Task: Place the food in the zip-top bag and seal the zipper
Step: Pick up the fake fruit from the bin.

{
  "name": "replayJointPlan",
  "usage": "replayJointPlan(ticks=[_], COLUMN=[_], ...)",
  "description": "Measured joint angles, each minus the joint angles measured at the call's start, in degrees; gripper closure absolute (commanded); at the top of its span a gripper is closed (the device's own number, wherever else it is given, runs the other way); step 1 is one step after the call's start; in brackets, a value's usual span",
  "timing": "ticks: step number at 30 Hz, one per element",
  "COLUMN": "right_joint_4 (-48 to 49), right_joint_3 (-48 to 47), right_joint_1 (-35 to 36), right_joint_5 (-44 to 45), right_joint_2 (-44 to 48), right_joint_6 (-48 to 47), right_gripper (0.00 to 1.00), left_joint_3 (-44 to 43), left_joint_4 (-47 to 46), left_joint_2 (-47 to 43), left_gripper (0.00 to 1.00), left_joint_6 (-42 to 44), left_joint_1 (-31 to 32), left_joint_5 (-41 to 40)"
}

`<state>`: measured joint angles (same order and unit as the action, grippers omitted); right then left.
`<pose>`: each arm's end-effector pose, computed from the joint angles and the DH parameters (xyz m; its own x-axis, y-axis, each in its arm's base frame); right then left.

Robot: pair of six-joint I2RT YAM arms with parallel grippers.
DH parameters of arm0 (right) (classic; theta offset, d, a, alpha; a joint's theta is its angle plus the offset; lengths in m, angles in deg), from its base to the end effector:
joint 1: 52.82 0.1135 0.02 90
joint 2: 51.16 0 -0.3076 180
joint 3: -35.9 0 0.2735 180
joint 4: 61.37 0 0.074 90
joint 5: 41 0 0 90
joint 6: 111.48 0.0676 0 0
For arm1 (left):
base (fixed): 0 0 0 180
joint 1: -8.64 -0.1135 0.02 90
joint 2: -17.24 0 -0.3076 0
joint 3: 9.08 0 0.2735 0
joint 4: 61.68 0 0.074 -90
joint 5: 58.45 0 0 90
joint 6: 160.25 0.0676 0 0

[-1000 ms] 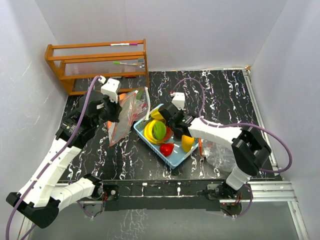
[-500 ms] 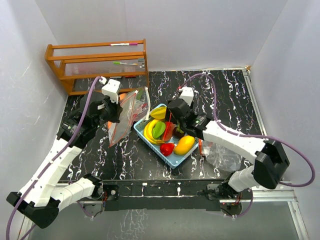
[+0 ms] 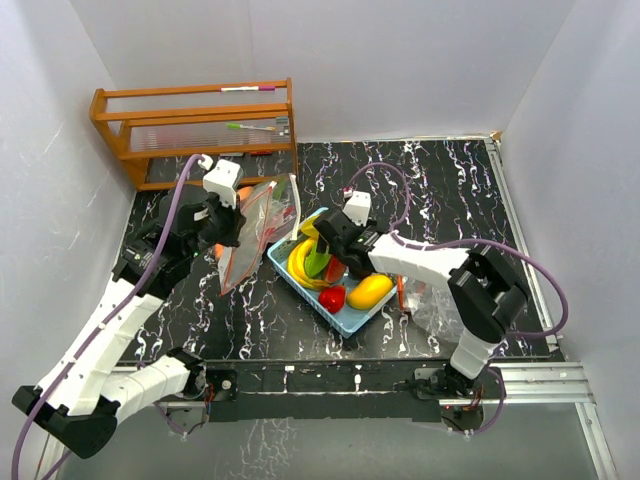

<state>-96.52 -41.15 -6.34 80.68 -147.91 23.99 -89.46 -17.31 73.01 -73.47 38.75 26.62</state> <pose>0.2939 0.2579 0.2192 -0.6863 0.1583 -0.7099 0.1146 0.9874 0.1093 0.2007 -0.1097 0.4339 -0.3161 0.1186 -0.9413 0.4127 0.9105 -0.0239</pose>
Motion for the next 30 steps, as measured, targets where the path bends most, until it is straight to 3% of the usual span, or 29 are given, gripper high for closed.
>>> replayJointPlan(ticks=[5,6,9,10,19,30], right_joint_4=[0.0,0.0,-0.1,-0.4,-3.3,-0.5], right_joint_3=[-0.8,-0.9,-1.4,-1.5,-1.4,3.0], right_joint_1=[0.0,0.0,0.0,0.0,0.2,0.2], right_joint_5=[1.7,1.9,3.1,3.3,4.1,-0.3], right_joint_2=[-3.6,-4.4,-6.8,-7.4,-3.9,16.7], right_joint_6=[3.3,3.8,5.1,5.7,6.9,-0.9], right_gripper=[0.23,0.27,0.55,0.57,0.61,0.66], left_joint_3=[0.1,0.1,0.2,0.2,0.2,0.2], left_joint_4=[0.0,0.0,0.0,0.0,0.0,0.1], left_joint_2=[-0.4,-0.4,-0.4,-0.4,-0.4,0.3], left_gripper=[1.00,1.00,1.00,1.00,1.00,1.00], left_joint_6=[0.0,0.0,0.0,0.0,0.1,0.4], left_joint_1=[0.0,0.0,0.0,0.0,0.0,0.0], left_joint_5=[0.7,0.9,1.1,1.2,1.1,0.7])
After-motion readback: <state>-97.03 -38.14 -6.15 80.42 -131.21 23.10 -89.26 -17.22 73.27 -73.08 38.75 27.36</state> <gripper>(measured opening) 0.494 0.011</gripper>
